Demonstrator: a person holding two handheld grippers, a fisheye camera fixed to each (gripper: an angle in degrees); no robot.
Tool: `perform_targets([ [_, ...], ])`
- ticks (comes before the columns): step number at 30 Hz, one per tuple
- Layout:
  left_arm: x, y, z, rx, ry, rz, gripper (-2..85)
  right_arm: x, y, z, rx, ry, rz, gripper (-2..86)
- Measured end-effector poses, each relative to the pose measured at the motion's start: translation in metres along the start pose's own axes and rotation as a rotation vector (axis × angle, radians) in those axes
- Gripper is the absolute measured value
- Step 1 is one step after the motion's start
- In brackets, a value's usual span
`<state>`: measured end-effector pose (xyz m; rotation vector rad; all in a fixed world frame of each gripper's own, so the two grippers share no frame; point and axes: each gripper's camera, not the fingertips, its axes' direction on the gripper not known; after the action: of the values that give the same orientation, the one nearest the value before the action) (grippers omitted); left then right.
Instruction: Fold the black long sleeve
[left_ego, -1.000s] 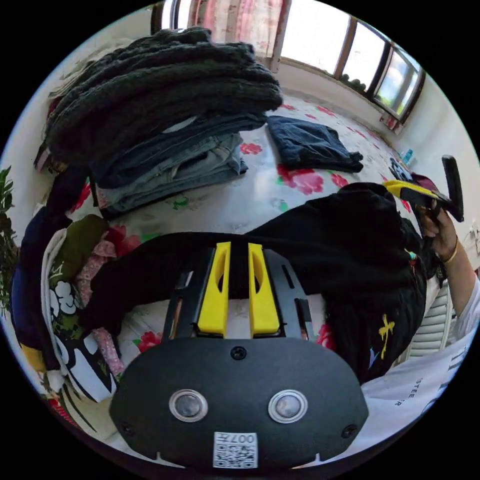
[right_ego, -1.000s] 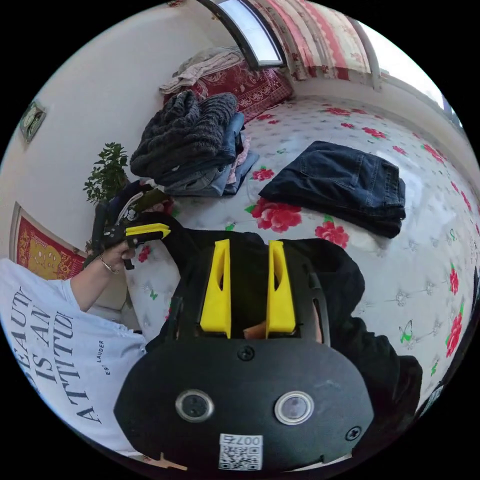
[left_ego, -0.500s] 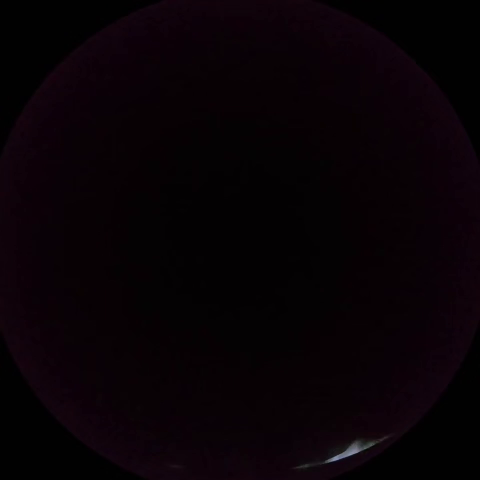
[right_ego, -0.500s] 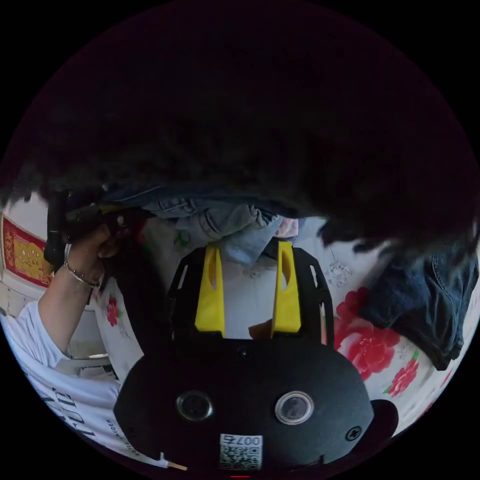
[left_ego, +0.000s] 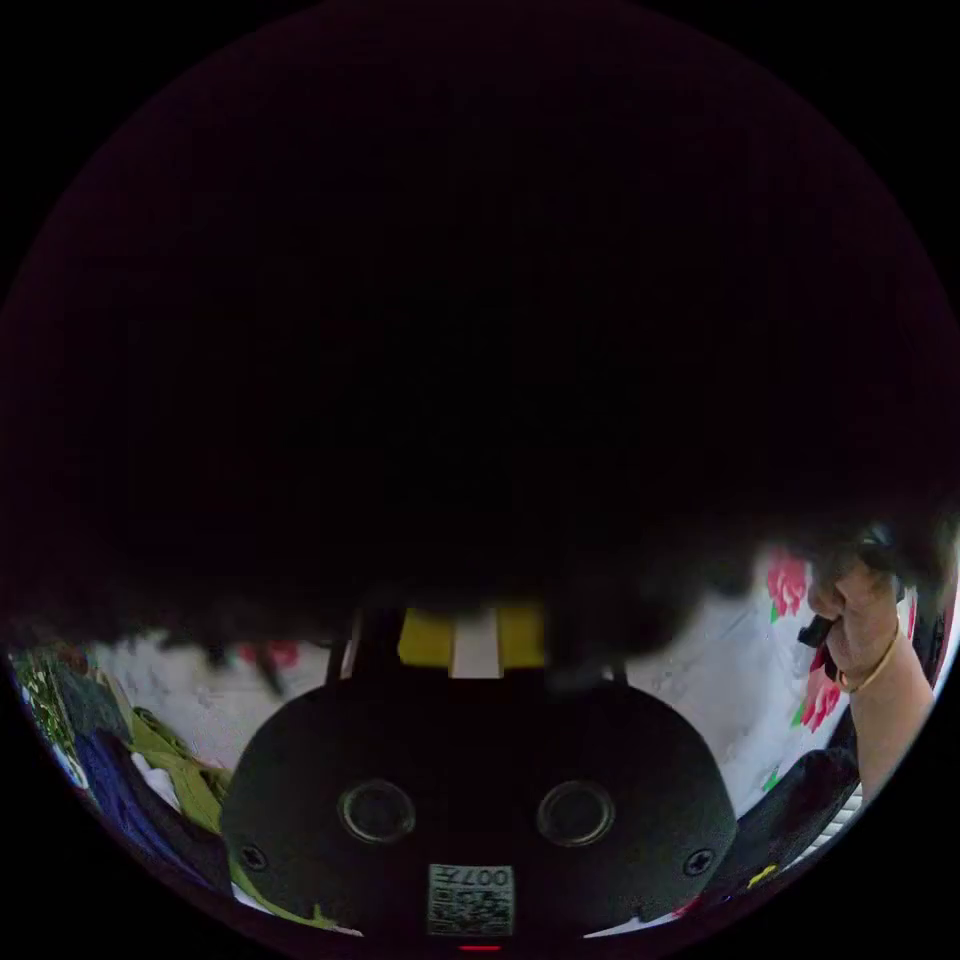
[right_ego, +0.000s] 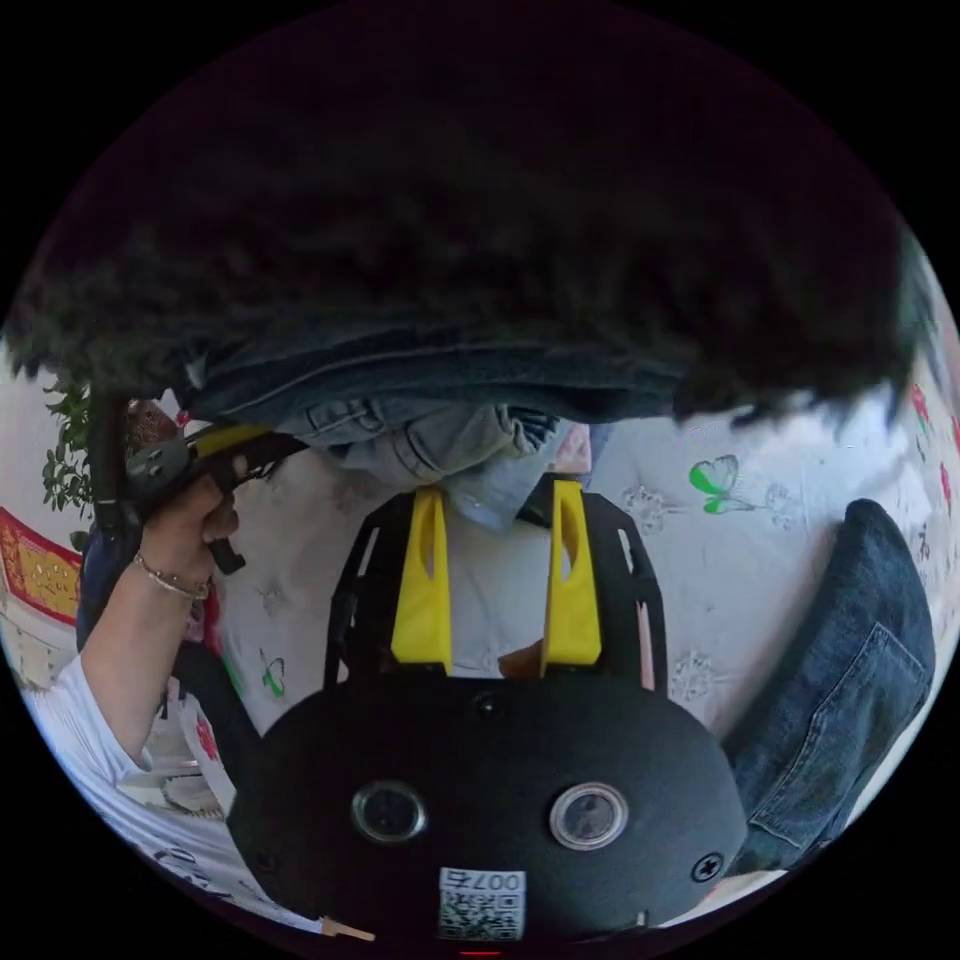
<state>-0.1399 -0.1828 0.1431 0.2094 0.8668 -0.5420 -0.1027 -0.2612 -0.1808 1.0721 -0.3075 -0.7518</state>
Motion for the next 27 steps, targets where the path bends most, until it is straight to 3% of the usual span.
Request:
perform_targets([
  [5,-0.007,0.002,0.003,0.013,0.006,0.030,2.0,0.021,0.079,-0.074,0.065,0.056,0.005,13.9],
  [9,-0.008,0.020,0.000,0.045,-0.007,0.033,4.6,0.074,0.176,-0.140,0.058,0.344,0.223,13.5],
  [12,-0.011,0.033,-0.008,0.030,0.001,0.022,5.2,0.117,0.218,-0.146,-0.012,0.364,0.392,13.4],
  [20,-0.024,0.119,-0.068,0.011,0.079,-0.016,5.0,0.166,0.127,-0.107,-0.020,0.396,0.365,13.3],
  [23,-0.008,0.157,-0.095,0.031,0.060,0.068,5.1,0.188,0.089,-0.124,-0.045,0.333,0.413,13.1],
  [27,0.023,0.203,-0.119,0.018,0.134,0.223,5.5,0.152,0.107,-0.187,0.030,0.119,0.286,13.0],
])
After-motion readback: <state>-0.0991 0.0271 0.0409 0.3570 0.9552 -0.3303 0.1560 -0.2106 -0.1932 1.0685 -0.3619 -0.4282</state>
